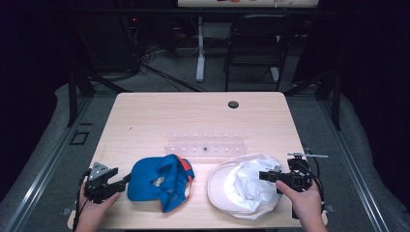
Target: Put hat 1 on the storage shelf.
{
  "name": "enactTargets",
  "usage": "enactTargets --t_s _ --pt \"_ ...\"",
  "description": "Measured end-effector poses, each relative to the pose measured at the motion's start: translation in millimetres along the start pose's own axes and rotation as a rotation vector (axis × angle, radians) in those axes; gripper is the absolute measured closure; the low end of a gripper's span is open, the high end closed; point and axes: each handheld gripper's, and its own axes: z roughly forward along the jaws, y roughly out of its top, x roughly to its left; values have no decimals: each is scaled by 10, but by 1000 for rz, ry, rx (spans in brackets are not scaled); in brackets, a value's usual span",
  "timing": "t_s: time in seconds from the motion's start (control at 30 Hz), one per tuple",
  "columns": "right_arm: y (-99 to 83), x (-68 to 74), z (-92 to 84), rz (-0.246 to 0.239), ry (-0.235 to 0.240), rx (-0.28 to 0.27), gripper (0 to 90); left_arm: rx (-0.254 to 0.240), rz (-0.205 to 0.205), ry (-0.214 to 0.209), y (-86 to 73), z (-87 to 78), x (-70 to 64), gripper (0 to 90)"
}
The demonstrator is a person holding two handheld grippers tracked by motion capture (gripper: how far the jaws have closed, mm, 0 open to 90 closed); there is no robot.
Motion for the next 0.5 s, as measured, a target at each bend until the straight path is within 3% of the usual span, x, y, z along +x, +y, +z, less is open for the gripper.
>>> enactTargets --t_s 0.1,0.33,0.5 --pt "64 33 4 -9 -24 21 503 5 -1 2 -2 5 1 413" --pt "181 82 -29 -11 -19 66 503 7 -4 7 -7 4 8 414" --pt "322 110 -99 -20 -63 94 502 13 -4 6 -6 -3 15 414"
